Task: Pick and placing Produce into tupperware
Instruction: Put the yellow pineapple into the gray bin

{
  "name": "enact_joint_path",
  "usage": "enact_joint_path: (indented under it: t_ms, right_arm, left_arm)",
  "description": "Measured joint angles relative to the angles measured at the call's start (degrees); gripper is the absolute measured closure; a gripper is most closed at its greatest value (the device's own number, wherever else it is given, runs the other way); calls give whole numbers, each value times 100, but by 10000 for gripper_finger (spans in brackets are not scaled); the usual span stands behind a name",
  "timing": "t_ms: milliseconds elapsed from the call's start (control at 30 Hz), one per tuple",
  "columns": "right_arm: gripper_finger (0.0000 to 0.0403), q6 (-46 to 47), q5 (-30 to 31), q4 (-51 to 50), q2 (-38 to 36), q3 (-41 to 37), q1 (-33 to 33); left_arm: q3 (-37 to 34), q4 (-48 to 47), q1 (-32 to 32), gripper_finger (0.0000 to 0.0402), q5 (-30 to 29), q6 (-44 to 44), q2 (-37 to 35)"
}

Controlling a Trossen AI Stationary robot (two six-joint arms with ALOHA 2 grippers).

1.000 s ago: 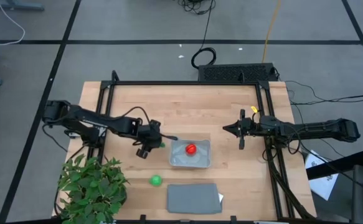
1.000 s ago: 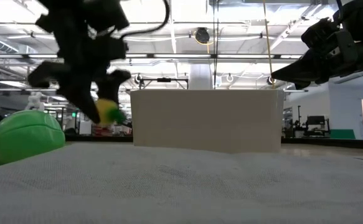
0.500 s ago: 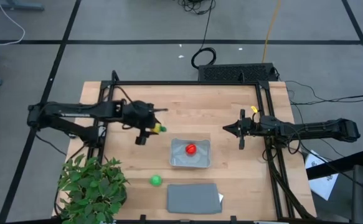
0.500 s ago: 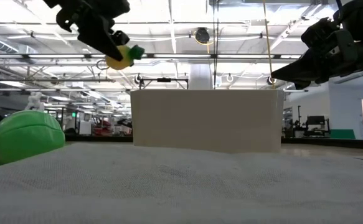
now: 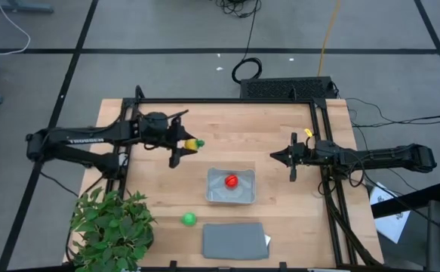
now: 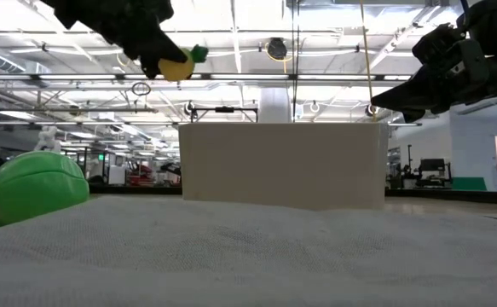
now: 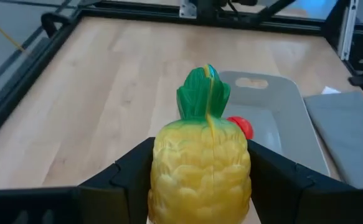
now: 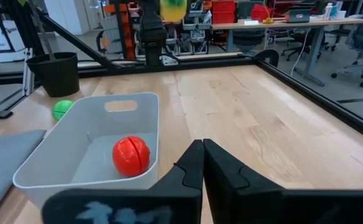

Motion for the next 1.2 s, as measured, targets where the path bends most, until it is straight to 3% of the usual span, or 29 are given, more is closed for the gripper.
enact_joint_path:
  t_ms: [267,567,967,1200]
  right_arm:
    - [403,-1,-2,19,0,0,0]
    - [403,-2,-4,52,0,0,0]
    - [403,-2,-7,46,-2,0,0]
    - [403,-2,-7,44,-2,0,2]
  left_arm:
    - [82,583,-302,188,-5,-78,901]
    - [932,672,-680,188,-4,194,1932]
    - [1852,8,-1200,188,-2,1044,3314]
    - [2114,-225,-1376,188,0,1086,3835]
